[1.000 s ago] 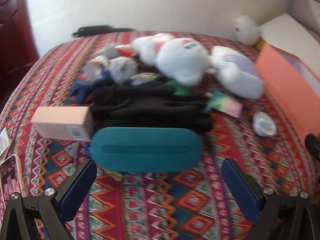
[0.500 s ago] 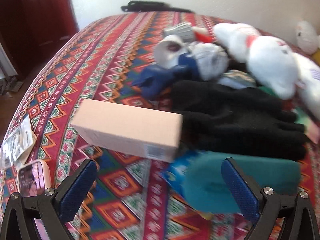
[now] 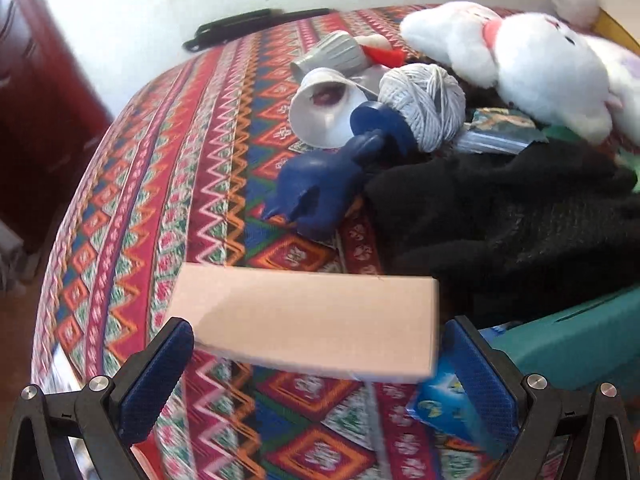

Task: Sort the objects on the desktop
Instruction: 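Grasp the white round lid with the right tool while the left tool grasps the beige box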

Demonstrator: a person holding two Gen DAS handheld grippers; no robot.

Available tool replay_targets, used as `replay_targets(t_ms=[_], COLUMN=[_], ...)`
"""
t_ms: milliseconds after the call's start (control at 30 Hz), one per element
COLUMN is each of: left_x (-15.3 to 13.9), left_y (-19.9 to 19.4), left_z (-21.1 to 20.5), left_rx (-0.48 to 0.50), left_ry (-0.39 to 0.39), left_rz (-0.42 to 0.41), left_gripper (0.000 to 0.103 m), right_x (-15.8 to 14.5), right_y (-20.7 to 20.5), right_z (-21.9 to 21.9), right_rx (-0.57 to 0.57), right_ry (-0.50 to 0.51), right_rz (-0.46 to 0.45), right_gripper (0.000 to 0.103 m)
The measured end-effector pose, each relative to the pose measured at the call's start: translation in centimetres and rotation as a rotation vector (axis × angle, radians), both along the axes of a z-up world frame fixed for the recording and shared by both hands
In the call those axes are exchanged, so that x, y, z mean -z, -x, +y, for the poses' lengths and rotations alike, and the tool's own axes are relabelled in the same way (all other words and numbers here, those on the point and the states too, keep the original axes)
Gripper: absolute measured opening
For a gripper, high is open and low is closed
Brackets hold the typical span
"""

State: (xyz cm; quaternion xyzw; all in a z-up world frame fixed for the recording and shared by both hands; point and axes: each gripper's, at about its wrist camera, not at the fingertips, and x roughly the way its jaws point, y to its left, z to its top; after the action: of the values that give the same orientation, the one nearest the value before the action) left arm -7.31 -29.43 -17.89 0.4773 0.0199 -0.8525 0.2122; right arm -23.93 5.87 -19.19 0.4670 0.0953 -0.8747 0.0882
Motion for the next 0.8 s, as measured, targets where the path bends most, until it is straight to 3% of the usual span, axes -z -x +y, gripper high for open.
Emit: replay_targets(t_ms=[233, 433, 533, 667, 800], left_x=[-0.5, -0.1, -0.1, -0.1, -1.6], left_y=[-1.1, -0.4, 0.0, 0.0, -2.1], left_z=[-2.4, -2.5, -2.7, -1.2, 0.0], left_rx=[0.009, 0.122, 0.118, 0.113, 0.101], left_ry=[-0.079, -0.042, -0.043, 0.030, 0.067], left_rz=[0.075, 0.112, 0.130, 0.077, 0.113], left_gripper=[0.103, 0.103, 0.103, 0.103, 0.103], right_x=[1.3, 1.6, 1.8, 1.7, 1.6], right_y=[1.3, 2.5, 2.9, 3.0, 3.1], right_z=[0.0, 0.0, 0.1, 0.0, -0.1], right_rx=[0.008, 0.009, 0.015, 0.011, 0.006], right_ry=[0.020, 0.040, 0.042, 0.039, 0.036], right_rz=[-0.068, -0.097, -0.104, -0.108, -0.110], right_gripper=[0.103, 0.103, 0.103, 0.103, 0.103])
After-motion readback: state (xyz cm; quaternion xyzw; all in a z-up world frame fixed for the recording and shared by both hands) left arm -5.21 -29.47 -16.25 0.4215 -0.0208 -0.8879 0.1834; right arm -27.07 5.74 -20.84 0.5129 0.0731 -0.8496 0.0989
